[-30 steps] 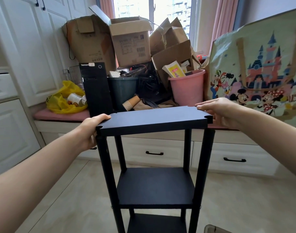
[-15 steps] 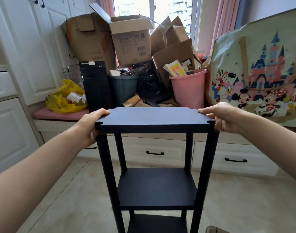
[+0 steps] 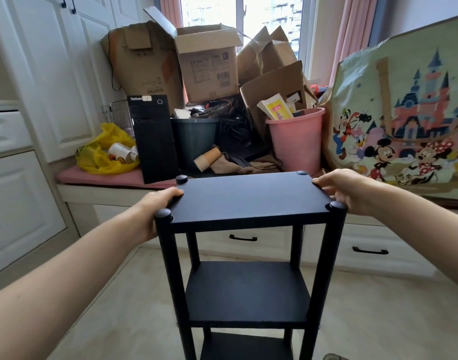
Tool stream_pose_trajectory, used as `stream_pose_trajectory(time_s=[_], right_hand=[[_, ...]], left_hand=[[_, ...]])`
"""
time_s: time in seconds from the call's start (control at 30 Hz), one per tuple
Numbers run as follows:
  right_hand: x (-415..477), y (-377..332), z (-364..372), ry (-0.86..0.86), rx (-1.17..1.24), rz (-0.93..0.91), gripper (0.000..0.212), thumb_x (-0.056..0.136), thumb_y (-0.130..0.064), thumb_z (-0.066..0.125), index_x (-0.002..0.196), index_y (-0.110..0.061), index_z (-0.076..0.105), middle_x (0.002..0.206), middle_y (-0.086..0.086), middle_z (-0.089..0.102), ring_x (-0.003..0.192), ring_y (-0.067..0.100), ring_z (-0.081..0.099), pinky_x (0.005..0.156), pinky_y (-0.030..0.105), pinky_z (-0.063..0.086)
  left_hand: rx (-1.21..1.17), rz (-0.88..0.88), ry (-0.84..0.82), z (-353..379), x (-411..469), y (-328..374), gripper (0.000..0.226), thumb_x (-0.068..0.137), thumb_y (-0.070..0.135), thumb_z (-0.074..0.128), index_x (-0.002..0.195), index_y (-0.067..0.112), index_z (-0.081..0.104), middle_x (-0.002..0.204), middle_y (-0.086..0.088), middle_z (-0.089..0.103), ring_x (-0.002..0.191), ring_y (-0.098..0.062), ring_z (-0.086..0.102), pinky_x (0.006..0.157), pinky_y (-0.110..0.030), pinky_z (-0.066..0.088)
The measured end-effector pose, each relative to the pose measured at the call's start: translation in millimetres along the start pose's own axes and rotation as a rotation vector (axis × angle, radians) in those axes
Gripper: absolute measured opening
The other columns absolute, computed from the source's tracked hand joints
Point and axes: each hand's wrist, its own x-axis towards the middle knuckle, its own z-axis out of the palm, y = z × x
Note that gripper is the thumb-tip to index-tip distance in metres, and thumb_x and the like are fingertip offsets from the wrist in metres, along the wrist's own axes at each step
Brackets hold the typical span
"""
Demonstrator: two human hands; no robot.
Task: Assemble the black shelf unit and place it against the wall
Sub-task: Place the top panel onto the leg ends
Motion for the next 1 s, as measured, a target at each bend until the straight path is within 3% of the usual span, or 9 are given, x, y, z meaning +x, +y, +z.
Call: stream_pose_trajectory(time_s=[0.13,0.23,0.33,0.53,0.7,0.87,1.0], right_hand=[[2,6,0,0.003,-0.051,0.001,0.011,0.099,-0.008,0.051,0.100,-0.002,0.060,0.060,0.006,0.067,0.057,0.019,0.059,0.036,0.018,0.048],[3,8,-1,0.013,-0.044,-0.016,0.012,0.099,-0.009,0.053,0.104,-0.002,0.061,0.062,0.006,0.066,0.046,0.016,0.061,0.036,0.018,0.047],[3,11,-2,-0.020,-0.046,-0.011,0.013,0.099,-0.008,0.052,0.094,-0.002,0.062,0.055,0.004,0.067,0.041,0.013,0.063,0.036,0.019,0.047],[7,19,-3,-0.029,-0.035,0.010,0.014,0.099,-0.016,0.055,0.096,-0.005,0.063,0.072,0.007,0.070,0.055,0.016,0.066,0.046,0.023,0.052],[9,33,2,-0.002,-0.051,0.055,0.018,0.099,-0.018,0.057,0.103,-0.001,0.061,0.089,0.011,0.064,0.067,0.020,0.061,0.041,0.023,0.048],[7,54,1,-0.044,-0.007,0.023,0.024,0.097,-0.022,0.059,0.095,0.000,0.067,0.096,0.016,0.058,0.085,0.027,0.056,0.063,0.029,0.048],[5,60,2,-0.071,0.052,0.031,0.022,0.099,-0.025,0.054,0.105,-0.006,0.064,0.100,0.013,0.055,0.077,0.022,0.054,0.065,0.028,0.046]], left_hand=[[-0.006,-0.018,0.001,-2,6,-8,0.034,0.096,0.032,0.064,0.118,0.007,0.065,0.086,-0.005,0.068,0.067,-0.015,0.063,0.054,-0.025,0.051],[-0.021,-0.022,-0.012,-3,5,-9,0.033,0.095,0.032,0.065,0.117,0.007,0.065,0.087,-0.005,0.069,0.067,-0.015,0.064,0.048,-0.022,0.052],[-0.006,-0.010,0.011,-3,6,-11,0.037,0.094,0.034,0.067,0.119,0.007,0.065,0.093,-0.007,0.069,0.069,-0.016,0.064,0.049,-0.024,0.052],[-0.016,-0.016,0.025,-1,5,-13,0.036,0.093,0.037,0.067,0.116,0.009,0.065,0.094,-0.007,0.068,0.069,-0.016,0.063,0.049,-0.025,0.049],[-0.077,-0.056,0.020,3,1,-28,0.026,0.095,0.033,0.065,0.099,0.008,0.066,0.070,-0.001,0.068,0.048,-0.012,0.062,0.041,-0.017,0.044],[-0.156,-0.068,-0.006,3,-6,-39,0.023,0.094,0.033,0.066,0.095,0.010,0.067,0.066,0.001,0.069,0.052,-0.012,0.062,0.047,-0.022,0.047],[-0.209,-0.074,-0.052,5,-14,-43,0.024,0.097,0.036,0.062,0.094,0.012,0.064,0.058,0.002,0.068,0.044,-0.010,0.063,0.039,-0.018,0.045]])
